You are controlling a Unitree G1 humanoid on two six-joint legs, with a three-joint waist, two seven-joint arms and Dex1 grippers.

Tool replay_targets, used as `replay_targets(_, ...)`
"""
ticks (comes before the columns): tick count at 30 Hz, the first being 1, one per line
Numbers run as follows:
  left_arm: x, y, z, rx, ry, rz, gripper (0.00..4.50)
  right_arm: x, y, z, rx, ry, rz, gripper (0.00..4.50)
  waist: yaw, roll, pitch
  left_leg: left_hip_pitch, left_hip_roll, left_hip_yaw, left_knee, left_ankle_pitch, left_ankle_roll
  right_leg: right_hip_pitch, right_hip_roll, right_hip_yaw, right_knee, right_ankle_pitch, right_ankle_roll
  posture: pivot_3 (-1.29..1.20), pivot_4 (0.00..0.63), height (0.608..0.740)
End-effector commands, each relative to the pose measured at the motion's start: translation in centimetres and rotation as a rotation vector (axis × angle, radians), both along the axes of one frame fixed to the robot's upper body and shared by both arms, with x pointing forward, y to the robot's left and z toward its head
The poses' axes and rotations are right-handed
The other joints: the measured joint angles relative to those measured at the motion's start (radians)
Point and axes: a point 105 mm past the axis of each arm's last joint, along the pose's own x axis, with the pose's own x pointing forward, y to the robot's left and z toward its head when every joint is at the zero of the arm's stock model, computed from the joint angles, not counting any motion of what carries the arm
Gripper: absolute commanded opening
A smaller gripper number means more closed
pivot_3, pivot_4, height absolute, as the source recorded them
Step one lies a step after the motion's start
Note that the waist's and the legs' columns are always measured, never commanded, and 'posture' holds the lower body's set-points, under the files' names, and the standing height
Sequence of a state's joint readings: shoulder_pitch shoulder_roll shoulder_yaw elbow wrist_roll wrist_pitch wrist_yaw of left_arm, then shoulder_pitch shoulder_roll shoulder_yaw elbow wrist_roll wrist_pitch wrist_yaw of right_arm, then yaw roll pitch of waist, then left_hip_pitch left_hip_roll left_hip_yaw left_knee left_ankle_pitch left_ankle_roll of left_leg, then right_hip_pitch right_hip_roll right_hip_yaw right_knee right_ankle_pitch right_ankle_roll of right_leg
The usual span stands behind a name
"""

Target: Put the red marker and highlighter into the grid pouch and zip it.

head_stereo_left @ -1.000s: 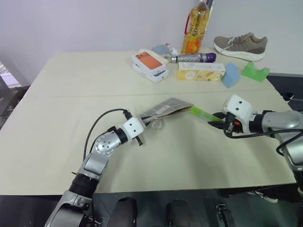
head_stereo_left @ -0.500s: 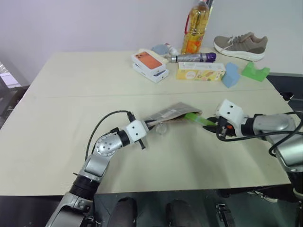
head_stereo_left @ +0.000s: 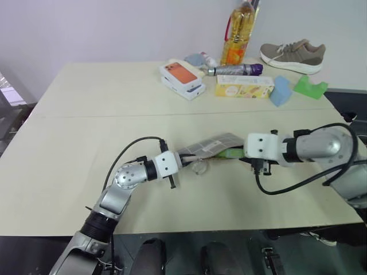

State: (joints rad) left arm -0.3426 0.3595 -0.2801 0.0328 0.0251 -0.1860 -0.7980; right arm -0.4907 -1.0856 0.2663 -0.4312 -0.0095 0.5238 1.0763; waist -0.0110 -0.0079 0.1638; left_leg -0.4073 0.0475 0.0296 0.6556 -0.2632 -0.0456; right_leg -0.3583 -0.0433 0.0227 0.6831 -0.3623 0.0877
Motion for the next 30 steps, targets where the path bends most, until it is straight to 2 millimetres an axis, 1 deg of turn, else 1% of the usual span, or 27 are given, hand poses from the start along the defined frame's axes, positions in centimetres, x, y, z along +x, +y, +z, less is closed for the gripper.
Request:
replay_targets(1, -0.3, -0.6, 1.5, -0.03, -0.047, -0.037, 0.0, 0.0, 0.6, 0.9, -0.006, -0.046, 0.037, 1.93, 0.0, 0.0, 0.0, 0.0, 0.0, 0.0, 0.0, 0.0, 0.0, 0.0, 0.0, 0.0, 0.0, 0.0, 0.0, 0.0, 0.15, 0.74)
replay_targets(4, -0.2, -0.5, 1.8, -0.042, -0.043, -0.031, 0.0, 0.3, 0.7, 1.7, 0.02, -0.082, 0.03, 3.33, -0.001, 0.0, 0.0, 0.0, 0.0, 0.0, 0.0, 0.0, 0.0, 0.0, 0.0, 0.0, 0.0, 0.0, 0.0, 0.0, 0.15, 0.74)
replay_targets(6, 0.0, -0.3, 2.2, -0.075, -0.033, -0.013, 0.0, 0.5, 0.6, 2.4, 0.05, -0.107, 0.015, 4.42, -0.001, 0.0, 0.0, 0.0, 0.0, 0.0, 0.0, 0.0, 0.0, 0.0, 0.0, 0.0, 0.0, 0.0, 0.0, 0.0, 0.15, 0.74)
replay_targets(9, 0.7, -0.1, 2.9, -0.138, -0.008, 0.029, 0.0, 0.3, 0.5, 3.8, 0.133, -0.103, -0.009, 4.47, -0.001, 0.0, 0.0, 0.0, 0.0, 0.0, 0.0, 0.0, 0.0, 0.0, 0.0, 0.0, 0.0, 0.0, 0.0, 0.0, 0.15, 0.74)
replay_targets(12, 1.7, -0.1, 3.6, -0.222, 0.04, 0.077, 0.0, 0.3, -0.1, 5.8, 0.257, -0.108, -0.064, 4.47, 0.0, 0.0, 0.0, 0.0, 0.0, 0.0, 0.001, 0.0, 0.0, 0.0, 0.0, 0.0, 0.0, 0.0, 0.0, 0.0, 0.15, 0.74)
replay_targets(15, 2.9, -0.2, 4.3, -0.31, 0.093, 0.144, 0.0, -0.3, -0.1, 7.7, 0.472, -0.057, -0.113, 4.47, 0.0, -0.001, 0.0, 0.0, 0.0, 0.0, 0.002, 0.0, 0.0, 0.001, 0.0, 0.0, 0.0, 0.0, 0.0, 0.0, 0.15, 0.74)
replay_targets(17, 3.6, -0.5, 4.6, -0.359, 0.112, 0.183, 0.0, -1.5, 1.3, 7.1, 0.587, 0.05, -0.092, 4.47, 0.001, -0.001, 0.001, 0.0, 0.0, -0.001, 0.002, 0.0, 0.0, 0.001, 0.0, -0.001, 0.0, 0.0, 0.0, 0.0, 0.15, 0.74)
replay_targets(19, 4.0, -0.8, 4.8, -0.377, 0.115, 0.202, 0.0, -2.3, 2.5, 6.1, 0.657, 0.134, -0.087, 4.47, 0.001, -0.001, 0.001, -0.001, 0.001, -0.002, 0.003, 0.0, 0.0, 0.002, 0.0, -0.001, 0.0, 0.0, 0.0, 0.0, 0.15, 0.74)
replay_targets(22, 4.5, -1.2, 4.8, -0.379, 0.105, 0.227, 0.0, -2.4, 4.1, 4.4, 0.726, 0.208, -0.135, 4.47, -0.004, -0.001, 0.001, -0.001, 0.001, -0.002, 0.004, 0.0, 0.0, 0.002, 0.0, -0.001, 0.001, 0.0, 0.0, 0.0, 0.15, 0.74)
replay_targets(23, 4.6, -1.4, 4.8, -0.381, 0.101, 0.237, 0.0, -1.9, 4.5, 3.9, 0.755, 0.21, -0.168, 4.47, -0.002, -0.001, 0.001, -0.001, 0.001, -0.002, 0.004, 0.0, 0.0, 0.002, 0.0, -0.001, 0.001, 0.0, 0.0, 0.0, 0.15, 0.74)
replay_targets(26, 4.9, -2.0, 5.0, -0.385, 0.088, 0.247, 0.0, 0.4, 6.0, 2.3, 0.865, 0.211, -0.313, 4.47, -0.005, -0.002, 0.001, -0.001, 0.001, -0.002, 0.005, 0.0, 0.0, 0.001, 0.001, -0.001, 0.002, 0.0, 0.0, 0.0, 0.15, 0.74)
replay_targets(28, 4.9, -2.3, 4.9, -0.382, 0.082, 0.248, 0.0, 0.9, 7.1, 2.1, 0.915, 0.217, -0.342, 4.47, -0.002, -0.002, 0.001, -0.001, 0.0, -0.002, 0.005, 0.0, 0.0, 0.0, 0.001, -0.001, 0.003, 0.001, 0.001, 0.0, 0.15, 0.74)
replay_targets(30, 4.9, -2.3, 4.9, -0.374, 0.069, 0.256, 0.0, 1.0, 8.1, 2.1, 0.938, 0.23, -0.341, 4.47, 0.001, -0.002, 0.001, -0.002, 0.0, -0.002, 0.005, 0.0, 0.001, 0.0, 0.001, -0.001, 0.003, 0.001, 0.001, 0.0, 0.15, 0.74)
